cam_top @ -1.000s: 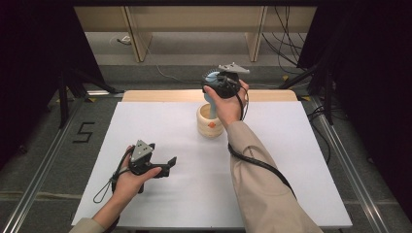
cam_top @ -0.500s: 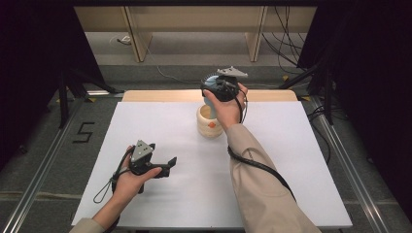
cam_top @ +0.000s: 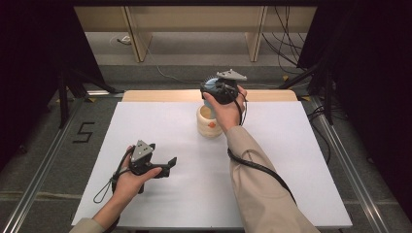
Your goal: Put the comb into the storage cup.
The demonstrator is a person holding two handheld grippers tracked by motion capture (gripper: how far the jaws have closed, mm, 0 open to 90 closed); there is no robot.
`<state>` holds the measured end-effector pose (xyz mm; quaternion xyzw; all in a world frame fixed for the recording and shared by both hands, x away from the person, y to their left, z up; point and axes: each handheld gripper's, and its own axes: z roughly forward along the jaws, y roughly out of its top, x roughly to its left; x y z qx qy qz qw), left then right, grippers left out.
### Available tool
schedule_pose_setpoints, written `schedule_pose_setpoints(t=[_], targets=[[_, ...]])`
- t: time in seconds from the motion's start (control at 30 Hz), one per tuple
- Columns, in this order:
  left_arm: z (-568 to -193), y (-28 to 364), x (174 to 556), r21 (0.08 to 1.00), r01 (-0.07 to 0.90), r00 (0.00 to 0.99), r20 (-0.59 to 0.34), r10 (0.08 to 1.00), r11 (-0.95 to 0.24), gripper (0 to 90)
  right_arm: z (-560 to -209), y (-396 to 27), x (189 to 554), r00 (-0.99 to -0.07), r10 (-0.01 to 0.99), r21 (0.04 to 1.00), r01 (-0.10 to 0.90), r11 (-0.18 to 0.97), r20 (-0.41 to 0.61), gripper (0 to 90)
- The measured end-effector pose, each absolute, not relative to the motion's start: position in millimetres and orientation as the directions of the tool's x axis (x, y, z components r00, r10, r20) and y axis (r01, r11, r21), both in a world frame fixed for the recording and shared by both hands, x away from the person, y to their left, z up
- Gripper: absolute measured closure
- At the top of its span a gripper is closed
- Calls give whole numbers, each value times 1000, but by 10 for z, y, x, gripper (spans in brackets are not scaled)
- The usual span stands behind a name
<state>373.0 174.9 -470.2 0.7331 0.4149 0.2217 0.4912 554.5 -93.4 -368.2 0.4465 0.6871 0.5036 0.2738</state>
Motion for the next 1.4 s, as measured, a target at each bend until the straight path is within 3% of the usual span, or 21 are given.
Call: schedule_pose_setpoints(t=[0.9, 1.4], targets=[[-4710, 1735, 3729, 904, 389, 560, -78, 825, -179, 27, -3696, -1080, 5214, -513, 858, 943, 302, 141, 36, 215], [-4719, 1727, 3732, 902, 392, 559, -79, 825, -179, 27, -3757, -1139, 5054, -504, 863, 960, 253, 118, 27, 213]])
